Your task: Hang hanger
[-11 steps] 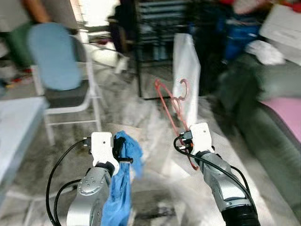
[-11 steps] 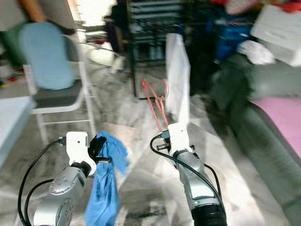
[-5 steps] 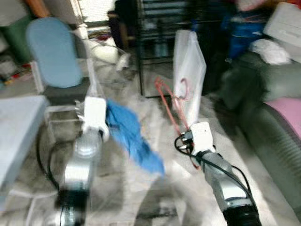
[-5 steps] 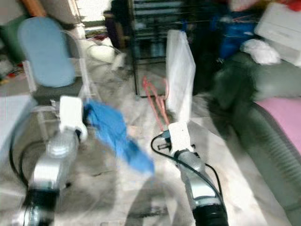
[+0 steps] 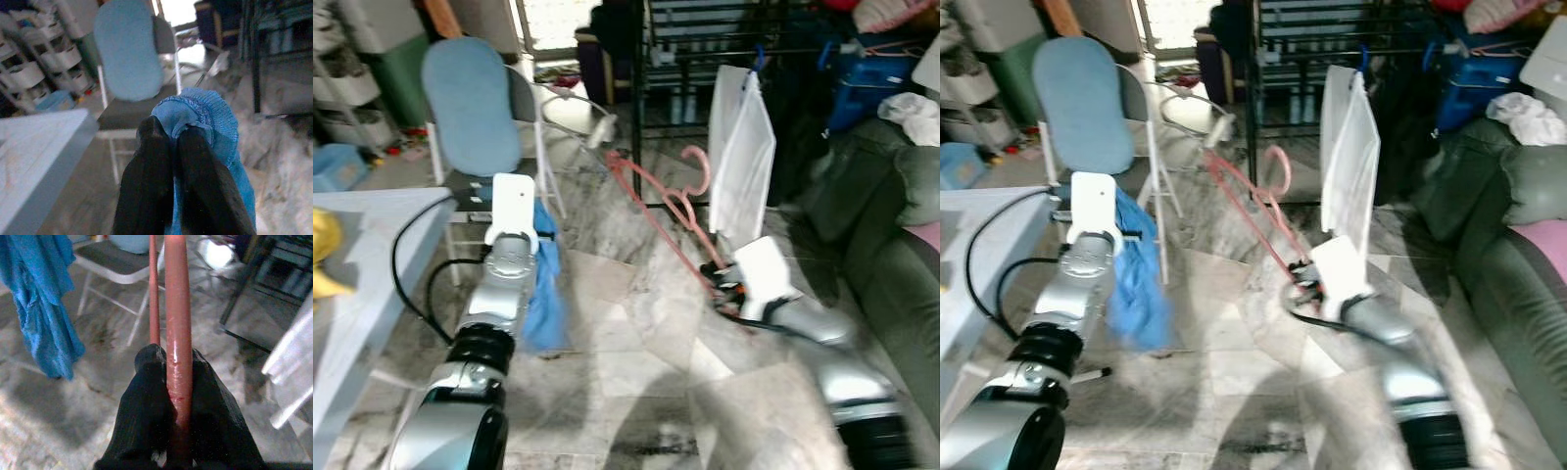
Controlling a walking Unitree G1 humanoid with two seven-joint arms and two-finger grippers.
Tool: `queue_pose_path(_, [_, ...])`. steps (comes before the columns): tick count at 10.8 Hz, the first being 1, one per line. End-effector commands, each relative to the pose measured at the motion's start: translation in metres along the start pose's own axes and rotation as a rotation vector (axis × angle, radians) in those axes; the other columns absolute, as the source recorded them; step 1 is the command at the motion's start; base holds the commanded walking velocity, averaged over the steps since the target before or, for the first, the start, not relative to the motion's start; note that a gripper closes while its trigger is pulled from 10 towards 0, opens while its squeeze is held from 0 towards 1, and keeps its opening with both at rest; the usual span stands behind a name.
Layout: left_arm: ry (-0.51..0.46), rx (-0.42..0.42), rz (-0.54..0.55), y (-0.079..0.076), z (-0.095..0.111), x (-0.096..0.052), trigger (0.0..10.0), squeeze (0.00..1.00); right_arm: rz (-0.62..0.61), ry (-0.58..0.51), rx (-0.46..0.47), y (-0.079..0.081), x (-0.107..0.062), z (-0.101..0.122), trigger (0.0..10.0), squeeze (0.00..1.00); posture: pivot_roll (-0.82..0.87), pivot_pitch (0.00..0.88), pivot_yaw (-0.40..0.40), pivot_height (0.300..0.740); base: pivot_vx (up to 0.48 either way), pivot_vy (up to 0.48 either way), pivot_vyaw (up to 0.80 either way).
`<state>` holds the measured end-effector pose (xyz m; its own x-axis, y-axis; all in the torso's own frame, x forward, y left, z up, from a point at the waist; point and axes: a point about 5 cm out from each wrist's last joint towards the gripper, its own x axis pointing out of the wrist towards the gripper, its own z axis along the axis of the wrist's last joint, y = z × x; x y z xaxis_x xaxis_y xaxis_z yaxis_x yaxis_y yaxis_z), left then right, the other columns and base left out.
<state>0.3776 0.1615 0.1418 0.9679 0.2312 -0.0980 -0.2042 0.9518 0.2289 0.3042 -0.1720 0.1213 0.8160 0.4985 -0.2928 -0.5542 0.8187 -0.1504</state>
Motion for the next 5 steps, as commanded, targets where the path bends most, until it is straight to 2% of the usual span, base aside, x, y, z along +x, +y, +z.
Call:
queue_pose_path(1, [-0.036,-0.009,0.018,0.002,0.011,0.004,10.0,0.00,0.115,-0.033,-0.015,0.005,-0.004,0.010,10.0,0.00,-0.03,0.000,0.104,0.740,0.000,0.000,0.00])
queue_pose_path(2, [-0.025,-0.022,-0.002,-0.001,0.011,0.005,10.0,0.00,0.198,-0.034,-0.017,0.008,-0.008,0.013,10.0,0.00,-0.03,0.000,0.109,0.740,0.000,0.000,0.00])
queue_pose_path(3, [-0.055,-0.016,-0.048,-0.005,0.014,0.006,10.0,0.00,0.318,-0.026,-0.010,0.014,-0.014,0.015,10.0,0.00,-0.02,0.000,0.113,0.740,0.000,0.000,0.00])
queue_pose_path(4, [-0.119,0.030,-0.124,-0.007,0.020,0.006,10.0,0.00,0.366,-0.014,-0.043,0.019,-0.015,0.014,10.0,0.00,-0.02,0.000,0.118,0.740,0.000,0.000,0.00])
queue_pose_path(5, [-0.123,0.013,-0.187,-0.006,0.020,0.007,10.0,0.00,0.261,-0.012,-0.037,0.013,-0.006,0.012,10.0,0.00,-0.03,0.000,0.123,0.740,0.000,0.000,0.00])
